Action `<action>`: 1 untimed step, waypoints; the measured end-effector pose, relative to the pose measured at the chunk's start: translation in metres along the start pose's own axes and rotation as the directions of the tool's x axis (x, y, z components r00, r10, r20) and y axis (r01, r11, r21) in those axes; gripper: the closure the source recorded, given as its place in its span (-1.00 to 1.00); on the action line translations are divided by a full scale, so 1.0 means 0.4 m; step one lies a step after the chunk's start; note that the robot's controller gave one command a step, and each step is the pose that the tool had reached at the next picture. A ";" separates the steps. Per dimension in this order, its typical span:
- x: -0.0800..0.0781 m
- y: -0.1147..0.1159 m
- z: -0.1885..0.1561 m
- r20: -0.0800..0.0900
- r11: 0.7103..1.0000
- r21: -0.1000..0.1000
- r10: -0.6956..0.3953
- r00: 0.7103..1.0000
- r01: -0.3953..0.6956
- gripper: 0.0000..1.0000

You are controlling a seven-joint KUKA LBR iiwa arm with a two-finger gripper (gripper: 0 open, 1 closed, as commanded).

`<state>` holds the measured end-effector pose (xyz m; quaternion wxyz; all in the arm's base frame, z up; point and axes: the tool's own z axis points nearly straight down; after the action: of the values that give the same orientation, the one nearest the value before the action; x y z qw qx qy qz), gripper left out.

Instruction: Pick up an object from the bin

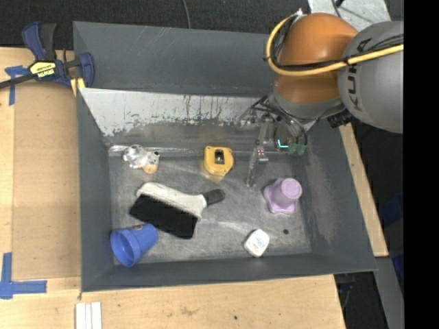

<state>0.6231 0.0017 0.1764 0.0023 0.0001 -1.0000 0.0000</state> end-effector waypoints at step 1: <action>-0.004 0.000 -0.012 0.008 1.000 0.000 0.000 1.000 0.000 -1.00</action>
Offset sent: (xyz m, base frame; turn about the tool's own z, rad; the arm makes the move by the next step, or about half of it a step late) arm 0.0012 0.0270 -0.0683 0.1042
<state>0.6248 0.0017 0.1812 -0.0018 0.0000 -1.0000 0.0000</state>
